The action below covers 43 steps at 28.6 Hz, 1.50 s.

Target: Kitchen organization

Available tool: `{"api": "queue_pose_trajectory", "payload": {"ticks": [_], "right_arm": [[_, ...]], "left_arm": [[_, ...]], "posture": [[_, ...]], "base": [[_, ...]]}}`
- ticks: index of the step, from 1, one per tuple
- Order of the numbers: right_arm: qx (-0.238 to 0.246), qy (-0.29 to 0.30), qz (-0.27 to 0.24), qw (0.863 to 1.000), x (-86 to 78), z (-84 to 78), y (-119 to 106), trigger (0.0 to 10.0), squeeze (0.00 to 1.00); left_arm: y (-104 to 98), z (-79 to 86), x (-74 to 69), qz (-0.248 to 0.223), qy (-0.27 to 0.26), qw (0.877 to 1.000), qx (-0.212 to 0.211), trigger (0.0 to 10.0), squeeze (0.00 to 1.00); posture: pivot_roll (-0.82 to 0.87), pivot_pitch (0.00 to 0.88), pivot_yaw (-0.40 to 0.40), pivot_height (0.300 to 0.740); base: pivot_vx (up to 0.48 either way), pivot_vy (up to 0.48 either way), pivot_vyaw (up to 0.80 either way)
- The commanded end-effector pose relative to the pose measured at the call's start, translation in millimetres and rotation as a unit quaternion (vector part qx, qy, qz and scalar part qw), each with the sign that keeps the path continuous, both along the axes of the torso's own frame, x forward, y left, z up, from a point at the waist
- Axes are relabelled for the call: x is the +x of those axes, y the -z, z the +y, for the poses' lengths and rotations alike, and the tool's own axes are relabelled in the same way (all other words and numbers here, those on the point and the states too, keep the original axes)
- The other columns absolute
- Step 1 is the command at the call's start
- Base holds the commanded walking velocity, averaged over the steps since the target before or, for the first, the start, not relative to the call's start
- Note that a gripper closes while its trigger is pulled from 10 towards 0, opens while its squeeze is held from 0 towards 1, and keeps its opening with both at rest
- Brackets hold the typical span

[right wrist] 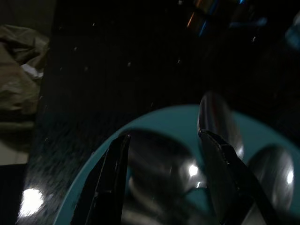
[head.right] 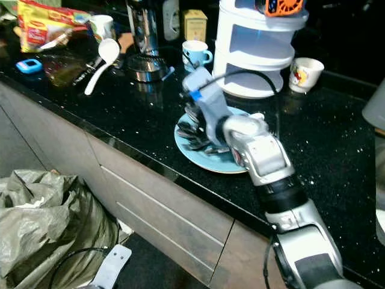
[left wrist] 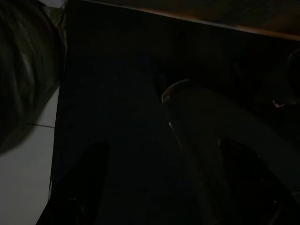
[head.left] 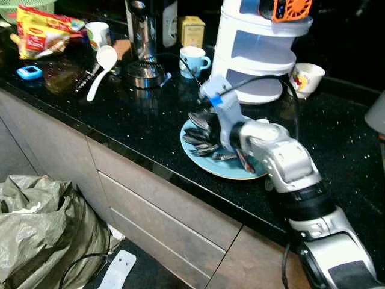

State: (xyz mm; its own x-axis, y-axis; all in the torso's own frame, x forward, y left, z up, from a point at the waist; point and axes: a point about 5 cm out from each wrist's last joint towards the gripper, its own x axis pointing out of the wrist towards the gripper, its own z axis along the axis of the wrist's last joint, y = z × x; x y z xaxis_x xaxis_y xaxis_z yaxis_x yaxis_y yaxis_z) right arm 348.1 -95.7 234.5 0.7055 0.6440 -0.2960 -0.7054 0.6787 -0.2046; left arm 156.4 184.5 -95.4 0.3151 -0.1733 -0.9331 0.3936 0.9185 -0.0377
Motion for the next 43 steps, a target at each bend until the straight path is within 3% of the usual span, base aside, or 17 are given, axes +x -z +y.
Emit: {"api": "queue_pose_trajectory", "payload": {"ticks": [1, 6, 8, 13, 19, 22, 26, 35, 43], "right_arm": [[-0.001, 0.004, 0.016, 1.0, 0.3, -2.5, -1.1, 10.0, 0.0], [-0.004, 0.047, 0.065, 0.997, 5.5, -11.6, 9.6, 10.0, 0.0], [0.016, 0.076, 0.076, 0.994, 11.1, -14.0, 10.1, 10.0, 0.0], [0.068, 0.108, 0.083, 0.988, 20.8, -17.8, 4.2, 10.0, 0.0], [0.081, 0.122, 0.079, 0.986, 25.8, -21.5, 1.2, 10.0, 0.0], [0.068, 0.136, 0.078, 0.985, 29.1, -25.4, 0.9, 10.0, 0.0], [0.0, 0.158, 0.103, 0.982, 31.4, -40.9, 11.8, 10.0, 0.0], [0.015, 0.162, 0.1, 0.982, 34.6, -56.1, 0.1, 10.0, 0.0], [-0.004, 0.13, 0.136, 0.982, 30.1, -74.6, -2.1, 10.0, 0.0]], "left_arm": [[4.5, 3.1, -12.7, 0.028, -0.004, 1.0, 0.004, 10.0, 0.0], [4.6, 2.6, -12.8, 0.028, -0.005, 1.0, 0.003, 10.0, 0.0], [4.6, 2.3, -12.8, 0.027, -0.005, 1.0, 0.002, 10.0, 0.0], [5.1, 2.4, -14.3, 0.03, -0.002, 1.0, 0.002, 10.0, 0.0], [5.4, 2.2, -15.2, 0.032, -0.001, 0.999, 0.001, 10.0, 0.0], [5.5, 1.8, -15.5, 0.033, -0.001, 0.999, 0.0, 10.0, 0.0], [5.7, 0.7, -15.6, 0.033, -0.001, 0.999, -0.001, 10.0, 0.0], [5.5, 0.9, -15.2, 0.033, 0.001, 0.999, -0.001, 10.0, 0.0], [5.4, 1.4, -14.9, 0.033, 0.0, 0.999, -0.001, 10.0, 0.0]], "posture": [[-0.03, 0.0, -0.033, 0.74], [-0.03, 0.0, -0.035, 0.74], [-0.03, 0.0, -0.036, 0.74], [-0.03, 0.0, -0.032, 0.74], [-0.03, 0.0, -0.033, 0.74], [-0.03, 0.0, -0.038, 0.74], [-0.03, 0.0, -0.045, 0.74], [-0.03, 0.0, -0.043, 0.74], [-0.04, 0.0, -0.048, 0.74]], "base": [[0.0, 0.0, 0.0], [0.0, 0.0, 0.0], [0.0, 0.0, 0.0], [0.0, 0.0, 0.0], [0.0, 0.0, 0.0], [0.0, 0.0, 0.0], [0.0, 0.0, 0.0], [0.0, 0.0, 0.0], [0.0, 0.0, 0.0]]}}
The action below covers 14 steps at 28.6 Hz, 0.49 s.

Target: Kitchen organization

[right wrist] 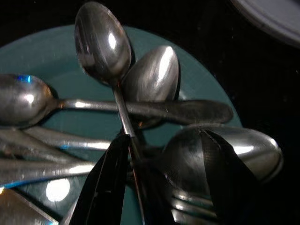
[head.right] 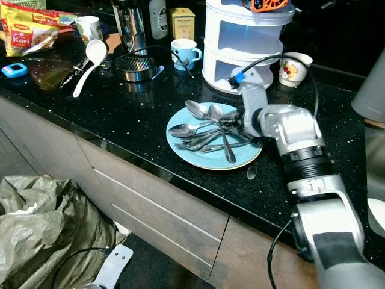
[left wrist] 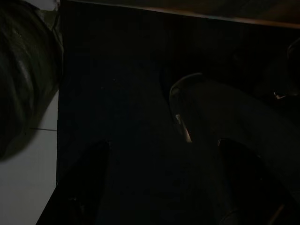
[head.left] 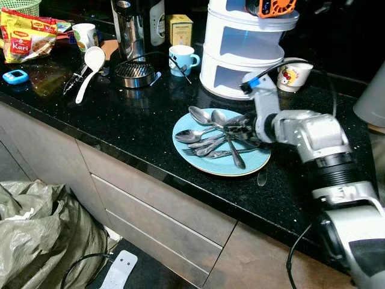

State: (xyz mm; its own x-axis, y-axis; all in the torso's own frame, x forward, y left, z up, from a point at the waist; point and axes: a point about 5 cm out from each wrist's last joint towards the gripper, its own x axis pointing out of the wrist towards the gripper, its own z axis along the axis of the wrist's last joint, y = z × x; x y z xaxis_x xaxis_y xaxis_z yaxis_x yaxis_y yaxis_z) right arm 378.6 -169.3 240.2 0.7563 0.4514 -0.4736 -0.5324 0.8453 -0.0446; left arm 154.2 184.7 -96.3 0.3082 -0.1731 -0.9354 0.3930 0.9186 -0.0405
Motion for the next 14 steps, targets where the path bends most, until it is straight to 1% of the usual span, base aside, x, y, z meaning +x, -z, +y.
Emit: {"api": "queue_pose_trajectory", "payload": {"ticks": [1, 4, 7, 8, 9, 12, 14], "right_arm": [[-0.013, -0.008, 0.023, 1.0, -1.7, -1.4, 7.1, 10.0, 0.0], [-0.022, -0.022, 0.033, 0.999, -4.4, 0.9, 12.3, 10.0, 0.0], [-0.019, -0.051, 0.049, 0.997, -10.1, 9.5, 18.5, 10.0, 0.0], [-0.019, -0.051, 0.049, 0.997, -10.1, 9.5, 18.5, 10.0, 0.0], [-0.014, -0.066, 0.048, 0.997, -11.9, 13.4, 19.0, 10.0, 0.0], [-0.012, -0.075, 0.049, 0.996, -13.3, 16.1, 19.4, 10.0, 0.0], [-0.018, -0.075, 0.057, 0.995, -13.8, 18.3, 24.4, 10.0, 0.0]], "left_arm": [[4.5, 1.3, -12.6, 0.029, -0.001, 1.0, -0.001, 10.0, 0.0], [4.4, 1.4, -12.5, 0.029, -0.001, 1.0, 0.0, 10.0, 0.0], [4.4, 1.6, -12.5, 0.029, -0.001, 1.0, 0.0, 10.0, 0.0], [4.4, 1.6, -12.5, 0.029, -0.001, 1.0, 0.0, 10.0, 0.0], [4.4, 1.6, -12.6, 0.029, 0.0, 1.0, 0.0, 10.0, 0.0], [4.5, 1.6, -12.7, 0.03, 0.002, 1.0, 0.001, 10.0, 0.0], [4.6, 1.5, -13.0, 0.031, 0.004, 1.0, 0.001, 10.0, 0.0]], "posture": [[-0.04, 0.0, -0.049, 0.74], [-0.04, 0.0, -0.049, 0.74], [-0.04, 0.0, -0.045, 0.74], [-0.04, 0.0, -0.045, 0.74], [-0.04, 0.0, -0.045, 0.74], [-0.04, 0.0, -0.045, 0.74], [-0.04, 0.0, -0.045, 0.74]], "base": [[0.0, 0.0, 0.0], [0.0, 0.0, 0.0], [0.0, 0.0, 0.0], [0.0, 0.0, 0.0], [0.0, 0.0, 0.0], [0.0, 0.0, 0.0], [0.0, 0.0, 0.0]]}}
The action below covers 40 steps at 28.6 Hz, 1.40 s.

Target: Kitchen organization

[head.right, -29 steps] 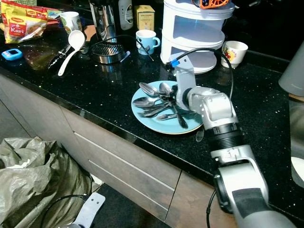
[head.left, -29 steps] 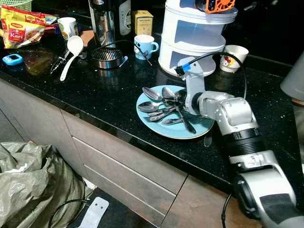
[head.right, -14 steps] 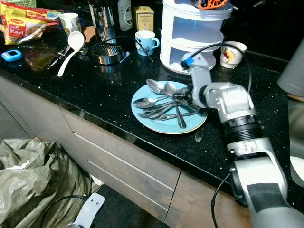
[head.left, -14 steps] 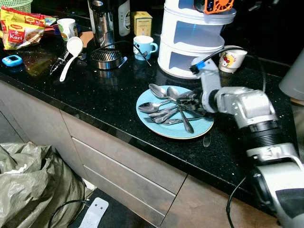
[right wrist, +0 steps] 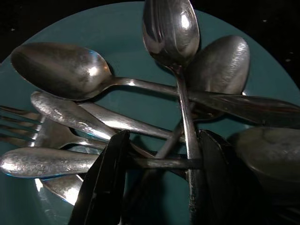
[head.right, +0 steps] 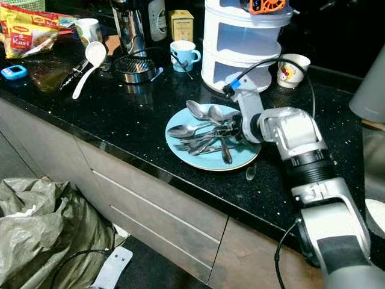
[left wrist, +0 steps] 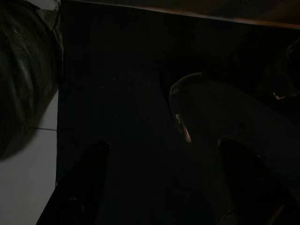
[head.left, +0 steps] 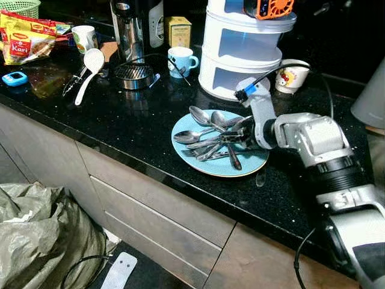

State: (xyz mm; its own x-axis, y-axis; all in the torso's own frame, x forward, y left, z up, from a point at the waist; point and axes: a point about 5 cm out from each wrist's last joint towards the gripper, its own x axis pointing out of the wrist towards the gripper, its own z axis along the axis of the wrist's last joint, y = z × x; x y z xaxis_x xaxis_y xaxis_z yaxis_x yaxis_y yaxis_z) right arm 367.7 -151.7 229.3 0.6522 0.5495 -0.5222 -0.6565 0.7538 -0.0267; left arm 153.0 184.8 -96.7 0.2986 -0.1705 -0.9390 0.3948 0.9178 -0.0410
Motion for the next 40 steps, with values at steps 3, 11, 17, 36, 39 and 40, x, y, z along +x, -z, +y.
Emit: {"api": "queue_pose_trajectory", "payload": {"ticks": [3, 11, 17, 36, 39, 40], "right_arm": [[-0.041, 0.008, 0.034, 0.999, -2.5, -0.2, 23.9, 9.5, 0.0], [-0.048, 0.06, 0.032, 0.997, 3.8, -4.1, 34.2, 0.0, 0.0], [-0.033, 0.076, 0.022, 0.996, 5.6, -4.8, 31.6, 0.0, 0.0], [0.291, -0.069, -0.111, 0.948, -13.9, 21.9, -44.7, 0.5, 0.0], [0.313, -0.093, -0.141, 0.935, -21.3, 21.9, -50.0, 0.4, 0.0], [0.342, -0.106, -0.147, 0.922, -27.3, 21.9, -53.4, 2.9, 0.0]], "left_arm": [[4.2, 1.0, -11.9, 0.025, 0.001, 1.0, -0.001, 10.0, 0.0], [4.2, 0.7, -11.7, 0.025, 0.0, 1.0, -0.002, 10.0, 0.0], [4.1, 0.7, -11.6, 0.025, -0.001, 1.0, -0.002, 10.0, 0.0], [3.6, 1.0, -10.3, 0.024, -0.001, 1.0, -0.001, 10.0, 0.0], [3.6, 1.2, -10.1, 0.023, -0.001, 1.0, -0.001, 10.0, 0.0], [3.5, 1.4, -10.0, 0.023, -0.002, 1.0, -0.001, 10.0, 0.0]], "posture": [[-0.04, 0.0, -0.048, 0.74], [-0.03, 0.0, -0.049, 0.74], [-0.03, 0.0, -0.049, 0.74], [-0.03, 0.0, -0.041, 0.74], [-0.03, 0.0, -0.04, 0.74], [-0.03, 0.0, -0.036, 0.74]], "base": [[0.0, 0.0, 0.0], [0.0, 0.0, 0.0], [0.0, 0.0, 0.0], [0.0, 0.0, 0.0], [0.0, 0.0, 0.0], [0.0, 0.0, 0.0]]}}
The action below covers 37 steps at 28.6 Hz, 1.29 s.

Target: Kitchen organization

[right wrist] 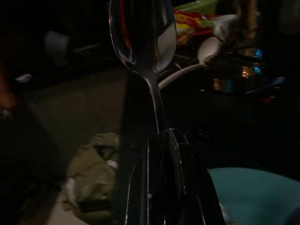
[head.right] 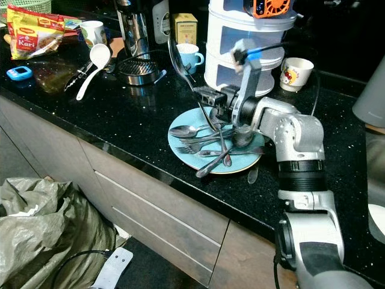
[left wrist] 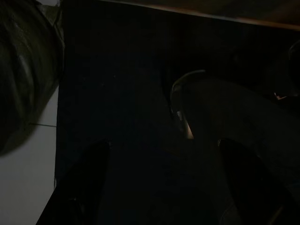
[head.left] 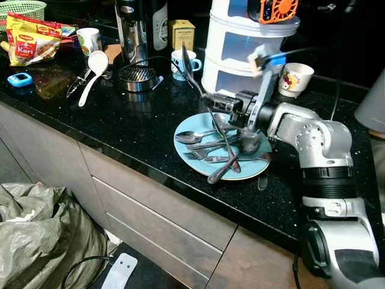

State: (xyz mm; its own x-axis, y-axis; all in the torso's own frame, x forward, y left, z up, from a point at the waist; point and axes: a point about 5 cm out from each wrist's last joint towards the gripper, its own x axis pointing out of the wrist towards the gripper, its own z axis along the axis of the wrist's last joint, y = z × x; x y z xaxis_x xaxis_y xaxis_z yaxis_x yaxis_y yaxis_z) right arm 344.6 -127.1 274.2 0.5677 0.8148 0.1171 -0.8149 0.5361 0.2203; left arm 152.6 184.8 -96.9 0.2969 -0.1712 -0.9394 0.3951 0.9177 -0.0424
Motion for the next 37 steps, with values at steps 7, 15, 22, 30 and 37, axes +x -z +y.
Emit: {"api": "queue_pose_trajectory", "payload": {"ticks": [7, 15, 22, 30, 37], "right_arm": [[0.081, 0.009, -0.042, 0.996, -8.5, -7.6, -18.2, 10.0, 0.0], [0.117, 0.085, -0.034, 0.989, -3.7, -23.0, -17.2, 10.0, 0.0], [0.112, 0.141, -0.012, 0.983, 2.5, -33.0, -7.7, 10.0, 0.0], [0.113, 0.19, 0.0, 0.975, 7.9, -40.8, -3.8, 10.0, 0.0], [0.09, 0.228, 0.005, 0.969, 12.3, -44.1, 0.9, 10.0, 0.0]], "left_arm": [[3.2, 2.5, -9.3, 0.02, -0.003, 1.0, 0.003, 10.0, 0.0], [3.2, 4.3, -9.5, 0.023, 0.0, 1.0, 0.012, 10.0, 0.0], [3.2, 4.9, -9.4, 0.023, 0.001, 1.0, 0.015, 10.0, 0.0], [3.2, 4.5, -9.4, 0.023, 0.002, 1.0, 0.014, 10.0, 0.0], [3.1, 4.1, -8.9, 0.02, -0.002, 1.0, 0.013, 10.0, 0.0]], "posture": [[-0.04, 0.0, -0.03, 0.74], [-0.04, 0.0, -0.022, 0.74], [-0.04, 0.0, -0.019, 0.74], [-0.04, 0.0, -0.02, 0.74], [-0.04, 0.0, -0.02, 0.74]], "base": [[0.0, 0.0, 0.0], [-0.125, 0.0, 0.0], [-0.282, 0.0, 0.0], [-0.292, 0.0, 0.0], [-0.249, 0.0, -0.5]]}}
